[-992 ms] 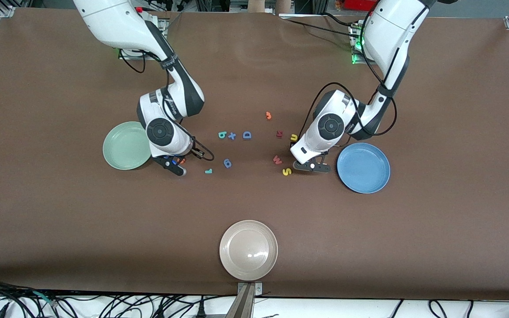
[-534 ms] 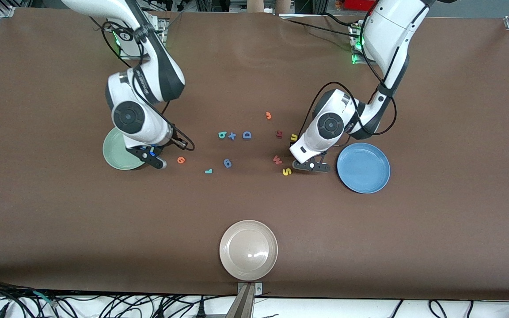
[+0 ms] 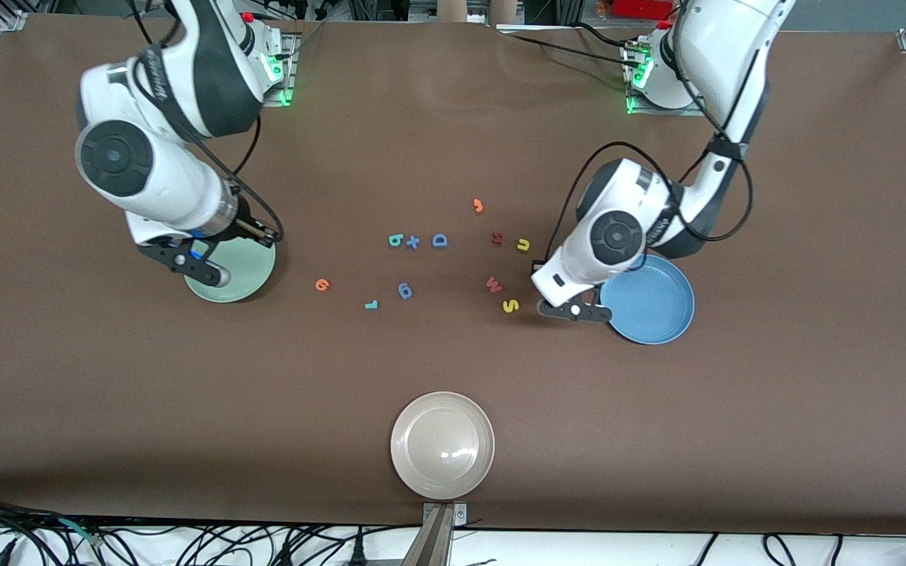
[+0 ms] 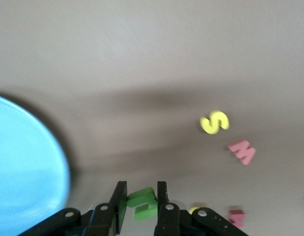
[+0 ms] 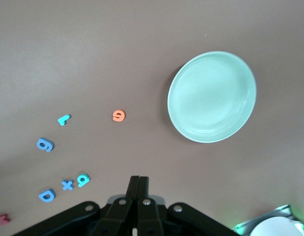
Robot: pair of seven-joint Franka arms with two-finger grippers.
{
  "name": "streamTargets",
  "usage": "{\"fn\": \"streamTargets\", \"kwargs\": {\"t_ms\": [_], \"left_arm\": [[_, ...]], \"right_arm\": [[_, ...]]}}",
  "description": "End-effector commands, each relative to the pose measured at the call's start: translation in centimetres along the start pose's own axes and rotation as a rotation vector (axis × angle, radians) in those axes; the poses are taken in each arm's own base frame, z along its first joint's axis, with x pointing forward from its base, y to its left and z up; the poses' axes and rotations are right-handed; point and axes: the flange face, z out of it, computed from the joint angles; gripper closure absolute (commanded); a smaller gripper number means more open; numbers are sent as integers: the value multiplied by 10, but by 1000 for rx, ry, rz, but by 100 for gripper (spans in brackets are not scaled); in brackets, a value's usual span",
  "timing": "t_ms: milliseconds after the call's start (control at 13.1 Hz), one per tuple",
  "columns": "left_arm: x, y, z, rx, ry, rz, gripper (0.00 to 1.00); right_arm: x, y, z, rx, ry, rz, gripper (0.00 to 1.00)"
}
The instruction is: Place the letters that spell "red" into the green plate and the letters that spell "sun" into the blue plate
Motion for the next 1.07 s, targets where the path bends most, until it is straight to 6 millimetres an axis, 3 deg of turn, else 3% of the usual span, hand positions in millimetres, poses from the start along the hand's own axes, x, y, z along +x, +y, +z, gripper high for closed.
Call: {"fn": "streamTargets", "kwargs": {"t_ms": [0, 76, 229, 381, 458, 534, 610, 839, 992], "left_arm": [[16, -66, -6, 0, -10, 161, 94], [21, -93, -1, 10, -15, 232, 94], [31, -140, 8, 94, -23, 370, 93], [38, -170, 25, 157, -54, 425, 92], [38, -181, 30, 161, -62, 422, 80], [38, -181, 30, 150, -60, 415, 6], [38, -179, 29, 144, -58, 416, 0], [37, -169, 27, 89, -50, 394, 0], [32, -147, 28, 57, -55, 402, 0]], "right_arm": [[10, 10, -13, -14, 9, -47, 34], [11, 11, -14, -12, 12, -48, 1], [10, 9, -13, -11, 15, -51, 1], [10, 8, -14, -8, 20, -51, 0], [10, 8, -14, -7, 21, -51, 0], [10, 8, -14, -7, 20, -49, 1], [10, 8, -14, -7, 20, -49, 1], [10, 3, -10, -7, 24, -52, 0], [15, -6, 3, 4, 46, -56, 1]]}}
